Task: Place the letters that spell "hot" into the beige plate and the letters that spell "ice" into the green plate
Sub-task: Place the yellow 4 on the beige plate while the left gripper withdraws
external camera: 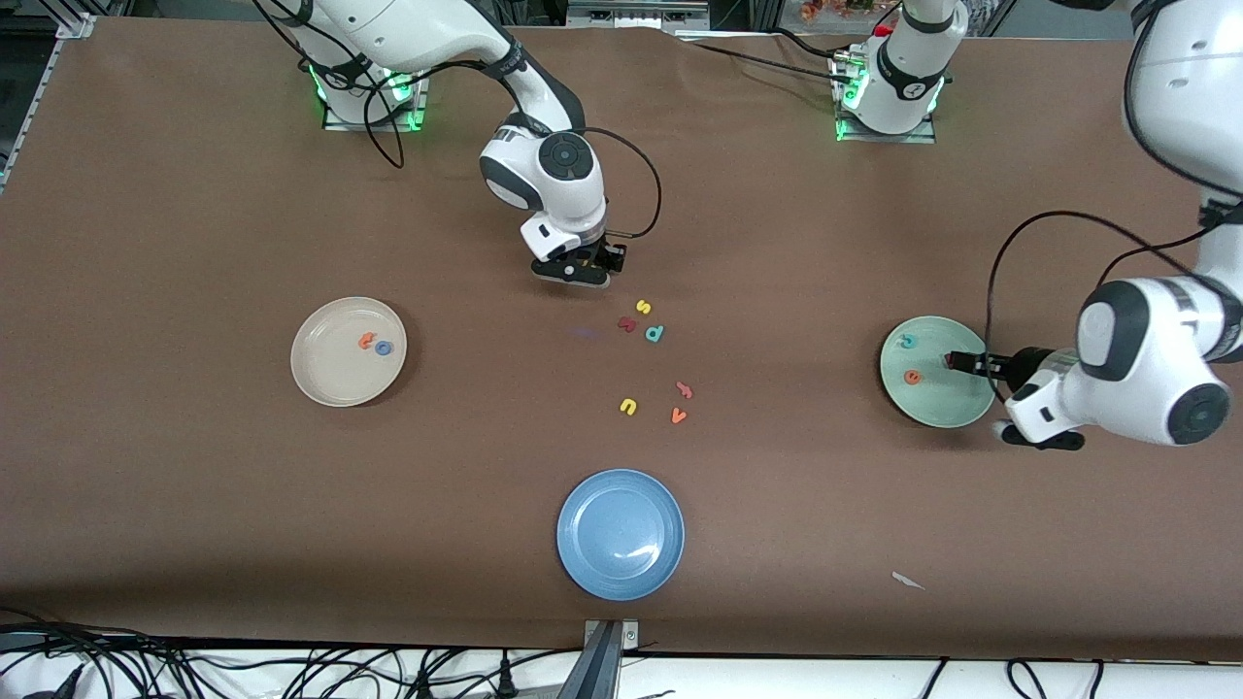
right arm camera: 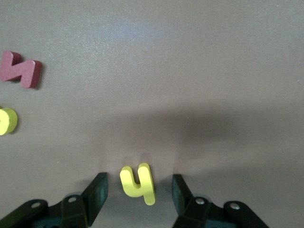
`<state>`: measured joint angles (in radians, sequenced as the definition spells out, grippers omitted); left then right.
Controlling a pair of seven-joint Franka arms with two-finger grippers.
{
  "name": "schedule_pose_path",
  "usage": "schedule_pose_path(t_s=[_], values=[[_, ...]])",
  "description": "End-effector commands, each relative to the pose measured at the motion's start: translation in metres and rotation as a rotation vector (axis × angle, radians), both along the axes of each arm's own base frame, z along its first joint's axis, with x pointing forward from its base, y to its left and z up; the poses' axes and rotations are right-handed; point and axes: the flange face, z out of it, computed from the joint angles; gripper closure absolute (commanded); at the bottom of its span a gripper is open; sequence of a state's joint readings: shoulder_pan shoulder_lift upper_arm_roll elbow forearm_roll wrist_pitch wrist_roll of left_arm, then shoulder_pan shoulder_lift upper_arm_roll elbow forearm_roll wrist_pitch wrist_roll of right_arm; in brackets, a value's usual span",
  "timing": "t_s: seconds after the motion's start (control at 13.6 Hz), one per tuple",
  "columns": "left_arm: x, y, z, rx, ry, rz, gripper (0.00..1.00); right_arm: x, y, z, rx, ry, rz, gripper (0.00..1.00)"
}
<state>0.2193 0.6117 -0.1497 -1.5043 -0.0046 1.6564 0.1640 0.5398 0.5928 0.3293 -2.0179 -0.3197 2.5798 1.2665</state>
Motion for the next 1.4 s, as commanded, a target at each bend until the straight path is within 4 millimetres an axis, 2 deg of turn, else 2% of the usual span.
schedule_pose_path(t_s=[0.0,0.29,0.37,0.44,0.52,0.59,0.74,0.81,1.03,1.18,1.33], values=[[0.005,0.002,0.064,0.021,-0.002,-0.012,0.0,0.002,0.0,-0.009,-0.014,-0.019,0.003,0.48],[0.003,-0.004,0.142,0.032,-0.011,0.006,0.0,0.002,0.0,-0.009,-0.016,-0.023,0.011,0.77],[0.002,-0.009,0.159,0.049,-0.033,0.034,0.0,0.003,-0.001,-0.009,-0.017,-0.023,0.011,0.85],[0.002,-0.019,0.167,0.052,-0.043,0.052,0.0,0.005,-0.003,-0.01,-0.02,-0.025,0.009,0.91],[0.003,-0.023,0.175,0.052,-0.058,0.069,0.0,0.005,-0.003,-0.009,-0.021,-0.027,0.01,0.91],[0.004,-0.027,0.195,0.062,-0.093,0.09,0.0,0.006,-0.003,-0.006,-0.019,-0.032,0.017,0.91],[0.012,-0.039,0.233,0.088,-0.181,0.15,0.0,0.02,-0.01,0.014,-0.014,-0.059,0.039,0.91],[0.015,-0.044,0.249,0.091,-0.219,0.149,0.0,0.035,-0.026,0.026,-0.034,-0.064,0.033,0.91],[0.009,-0.067,0.271,0.111,-0.258,0.118,0.0,0.071,-0.072,0.063,-0.106,-0.047,0.09,0.91],[0.001,-0.067,0.288,0.08,-0.283,0.14,0.0,0.089,-0.104,0.086,-0.12,-0.006,0.133,0.91],[-0.003,-0.067,0.29,0.057,-0.308,0.155,0.0,0.106,-0.148,0.109,-0.162,0.045,0.239,0.91]])
